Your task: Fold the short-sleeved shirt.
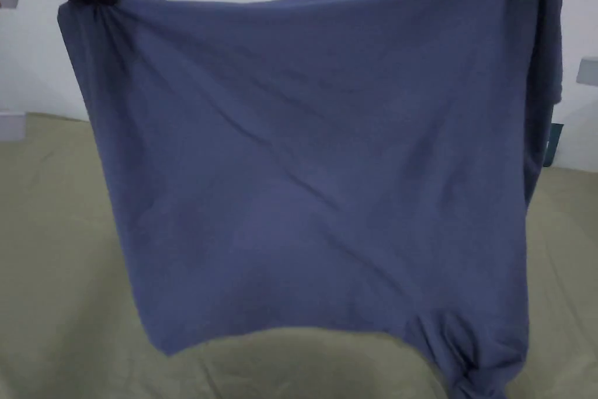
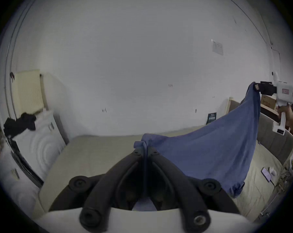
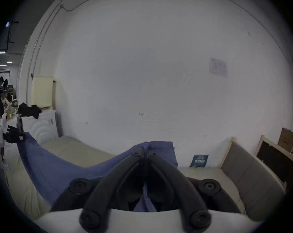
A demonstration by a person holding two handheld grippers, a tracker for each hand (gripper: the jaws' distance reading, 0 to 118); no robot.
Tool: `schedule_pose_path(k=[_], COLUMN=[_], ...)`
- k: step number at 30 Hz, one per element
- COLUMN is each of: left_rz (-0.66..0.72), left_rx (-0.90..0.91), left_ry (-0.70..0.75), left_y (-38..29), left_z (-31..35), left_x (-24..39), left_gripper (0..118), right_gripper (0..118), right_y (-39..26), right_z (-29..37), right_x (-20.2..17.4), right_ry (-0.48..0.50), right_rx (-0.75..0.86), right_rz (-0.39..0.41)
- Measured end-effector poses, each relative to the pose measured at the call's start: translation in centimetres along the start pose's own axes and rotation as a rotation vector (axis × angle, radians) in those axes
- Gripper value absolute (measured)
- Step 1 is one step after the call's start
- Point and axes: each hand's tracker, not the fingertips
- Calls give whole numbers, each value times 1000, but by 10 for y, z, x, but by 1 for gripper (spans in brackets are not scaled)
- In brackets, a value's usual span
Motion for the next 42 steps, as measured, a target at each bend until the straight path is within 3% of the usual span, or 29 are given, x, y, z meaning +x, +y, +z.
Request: schedule_pose_path(k=[5,11,17,20,30,42], left_rz=[-37,-23,-37,-56,-66,-21], left_rx=[72,126,77,34,-30,-116], left_ry=[28,52,1,-16,-116,-167], left_y=[42,47,-5,-37,-127,-239], left_z=[-24,-34,-30,-25,42,136], left_x=[-19,-25,-28,-28,-24,-14], left_gripper=[2,2,2,2,2,2], right_gripper=[3,3,3,3,3,3], right_y=[40,35,-9,-36,-130,-237], right_z=[-5,12,36,53,131,229], right_x=[10,9,1,-10,-39,-44], right_ry=[-46,-2,78,105,244,351], right_rx=[82,118,78,38,-88,-246], right_rz=[9,-23,-38,-3,9,-68])
